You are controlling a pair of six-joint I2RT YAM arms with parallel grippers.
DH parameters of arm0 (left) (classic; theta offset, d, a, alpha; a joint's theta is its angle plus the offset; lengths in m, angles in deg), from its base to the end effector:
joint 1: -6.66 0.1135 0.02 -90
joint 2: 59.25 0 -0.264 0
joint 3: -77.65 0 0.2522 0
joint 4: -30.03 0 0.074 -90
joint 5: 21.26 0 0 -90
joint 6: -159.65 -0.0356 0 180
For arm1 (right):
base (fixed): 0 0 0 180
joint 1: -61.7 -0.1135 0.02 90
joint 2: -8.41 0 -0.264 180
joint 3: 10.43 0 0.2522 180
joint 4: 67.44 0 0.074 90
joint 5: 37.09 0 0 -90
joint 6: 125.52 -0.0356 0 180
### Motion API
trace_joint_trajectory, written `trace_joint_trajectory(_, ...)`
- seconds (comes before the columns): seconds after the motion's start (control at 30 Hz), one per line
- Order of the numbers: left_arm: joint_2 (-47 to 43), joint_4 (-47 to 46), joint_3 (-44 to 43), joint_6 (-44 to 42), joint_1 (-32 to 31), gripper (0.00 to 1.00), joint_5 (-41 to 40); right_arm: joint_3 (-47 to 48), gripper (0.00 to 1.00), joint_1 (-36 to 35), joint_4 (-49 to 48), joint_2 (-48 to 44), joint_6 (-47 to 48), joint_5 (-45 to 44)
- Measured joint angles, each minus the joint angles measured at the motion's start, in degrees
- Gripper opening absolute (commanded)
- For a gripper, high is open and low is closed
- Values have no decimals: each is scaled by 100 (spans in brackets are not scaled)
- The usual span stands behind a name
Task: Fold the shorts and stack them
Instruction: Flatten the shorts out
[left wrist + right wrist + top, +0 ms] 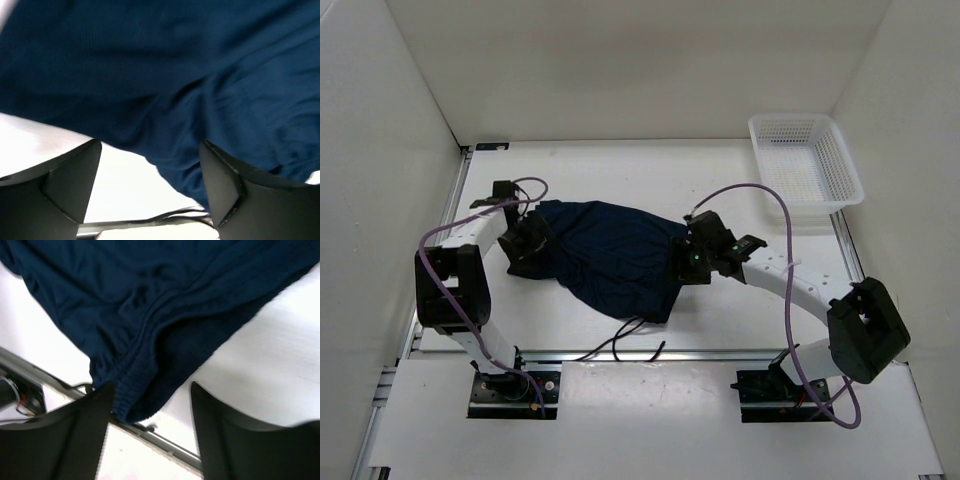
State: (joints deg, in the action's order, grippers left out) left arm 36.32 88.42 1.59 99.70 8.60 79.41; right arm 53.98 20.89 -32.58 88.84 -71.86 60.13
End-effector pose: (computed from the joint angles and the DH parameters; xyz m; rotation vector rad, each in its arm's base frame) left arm 0.3062 0.0038 0.1855 -0.7882 2.8560 -0.3446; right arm 0.2147 0.1913 0.2194 -0.1593 2.5909 0.7029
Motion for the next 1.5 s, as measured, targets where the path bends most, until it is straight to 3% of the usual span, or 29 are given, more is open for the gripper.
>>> trace_joint_trajectory(0.07, 39, 31, -284, -11, 52, 100, -35, 0, 72, 164, -31, 9, -33, 4)
trace_joint_trajectory(0.27, 645, 31, -1165, 0, 94, 99, -181, 584, 68, 214, 212, 800, 125, -85)
trace_joint_trajectory(0.3, 789, 33, -1250, 0, 94, 95, -197, 796, 68, 177, 297, 977, 214, -205)
trace_joint_trajectory(0.43, 1261, 94, -1364, 2, 94, 88, -260, 1808, 88, -201, 769, 1541, 706, -1021)
trace_joint_trajectory(0.53, 1478, 205, -1390, -7, 94, 75, -297, 2205, 87, -450, 922, 1757, 1126, -1285)
trace_joint_trajectory(0.57, 1541, 212, -1414, 7, 94, 59, -306, 2275, 77, -492, 944, 1860, 1233, -1316)
trace_joint_trajectory(0.63, 1663, 232, -1486, 17, 98, 38, -306, 2358, 58, -505, 986, 2129, 1438, -1331)
trace_joint_trajectory(0.67, 1709, 238, -1517, -11, 105, 19, -302, 2361, 35, -498, 1005, 2299, 1493, -1331)
trace_joint_trajectory(0.7, 1738, 254, -1543, 0, 111, 11, -295, 2350, 23, -494, 1047, 2452, 1567, -1333)
trace_joint_trajectory(0.77, 1749, 284, -1574, -24, 120, 11, -282, 2286, 0, -476, 1088, 2629, 1635, -1335)
trace_joint_trajectory(1.1, 1510, 990, -2389, -101, 321, 11, -247, 2533, 0, -199, 1543, 1923, 1742, -1646)
trace_joint_trajectory(1.37, 1300, 1786, -4752, -118, 407, 11, 39, 4365, 0, 1252, 1779, 1633, 1923, -1917)
trace_joint_trajectory(1.47, 1099, 1895, -5346, -127, 448, 11, 140, 4555, 0, 1720, 1648, 1108, 1952, -2061)
trace_joint_trajectory(1.5, 951, 1921, -5401, -131, 461, 15, 177, 4522, 0, 1792, 1593, 807, 1985, -2103)
